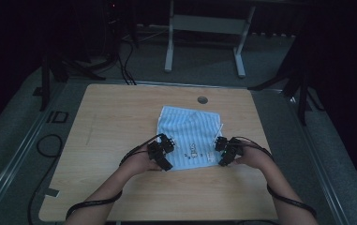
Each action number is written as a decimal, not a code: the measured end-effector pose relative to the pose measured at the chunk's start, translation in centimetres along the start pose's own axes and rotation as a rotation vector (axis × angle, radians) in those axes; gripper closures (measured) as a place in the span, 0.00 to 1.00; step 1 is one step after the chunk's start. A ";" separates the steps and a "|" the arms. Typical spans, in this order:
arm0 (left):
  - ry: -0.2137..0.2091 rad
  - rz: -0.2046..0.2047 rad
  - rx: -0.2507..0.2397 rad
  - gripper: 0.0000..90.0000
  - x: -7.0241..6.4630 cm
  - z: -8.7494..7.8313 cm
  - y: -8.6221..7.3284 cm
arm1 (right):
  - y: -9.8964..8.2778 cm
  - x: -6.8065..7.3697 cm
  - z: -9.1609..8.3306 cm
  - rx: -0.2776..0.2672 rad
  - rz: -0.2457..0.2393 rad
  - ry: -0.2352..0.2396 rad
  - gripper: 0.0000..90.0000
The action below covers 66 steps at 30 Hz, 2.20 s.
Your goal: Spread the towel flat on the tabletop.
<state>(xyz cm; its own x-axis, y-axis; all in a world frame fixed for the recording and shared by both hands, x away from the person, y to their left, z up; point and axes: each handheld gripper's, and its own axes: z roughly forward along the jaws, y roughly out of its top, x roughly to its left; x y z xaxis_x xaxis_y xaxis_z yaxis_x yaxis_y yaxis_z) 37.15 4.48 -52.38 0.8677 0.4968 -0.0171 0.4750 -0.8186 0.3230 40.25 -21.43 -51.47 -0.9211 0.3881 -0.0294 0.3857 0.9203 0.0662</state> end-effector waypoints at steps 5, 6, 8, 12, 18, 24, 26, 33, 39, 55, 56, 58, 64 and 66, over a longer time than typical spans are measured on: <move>-0.003 0.007 -0.009 0.46 -0.1 0.1 0.0 | -0.3 0.2 0.1 -0.019 0.005 0.007 0.77; -0.007 0.005 -0.016 0.51 -0.2 0.0 0.0 | -0.3 0.4 0.1 -0.021 0.004 0.005 0.83; -0.013 -0.012 -0.025 0.63 -0.3 0.0 0.0 | -0.2 0.7 0.1 -0.016 -0.001 0.003 0.90; -0.061 -0.031 -0.035 0.91 -0.4 0.0 0.2 | 0.0 1.2 0.1 -0.005 -0.007 -0.012 0.93; -0.045 -0.052 -0.026 0.96 -0.3 -0.5 0.5 | -0.3 1.0 -0.3 -0.037 -0.004 0.009 0.94; -0.005 -0.020 -0.070 0.96 -1.0 -3.5 0.9 | -0.8 1.7 -2.9 -0.090 -0.015 -0.047 0.94; -0.003 -0.004 -0.084 0.96 -1.5 -4.9 0.8 | -1.1 2.1 -4.3 -0.116 -0.026 -0.066 0.94; -0.010 0.043 -0.150 0.96 -4.8 -8.4 -1.5 | -3.1 5.6 -8.5 -0.176 -0.095 -0.110 0.94; -0.082 0.117 -0.111 0.95 -8.6 -9.0 -3.8 | -5.1 10.9 -8.8 -0.150 -0.174 -0.069 0.94; -0.004 -0.010 -0.030 0.59 -3.1 -6.7 -5.0 | -6.3 7.4 -8.2 -0.205 -0.081 -0.110 0.80; -0.003 -0.035 -0.040 0.58 -2.1 -6.5 -4.6 | -6.0 6.4 -8.0 -0.210 -0.062 -0.114 0.80; 0.022 -0.064 -0.042 0.58 -0.4 -6.3 -3.6 | -5.2 4.2 -7.5 -0.210 -0.014 -0.121 0.80; 0.093 -0.125 -0.015 0.51 4.8 -4.2 -0.2 | -2.2 -1.2 -4.9 -0.197 0.064 -0.137 0.72; 0.081 -0.174 -0.036 0.51 6.1 -3.3 0.5 | -1.2 -2.3 -3.7 -0.172 0.085 -0.140 0.71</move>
<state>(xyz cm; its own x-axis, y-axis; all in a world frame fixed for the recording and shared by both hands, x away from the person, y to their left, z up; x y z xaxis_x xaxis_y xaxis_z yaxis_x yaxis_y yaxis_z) 42.20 8.11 -49.20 0.7577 0.6526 -0.0002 0.6100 -0.7082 0.3554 41.71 -23.56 -47.82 -0.8647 0.4782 -0.1537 0.4359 0.8665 0.2431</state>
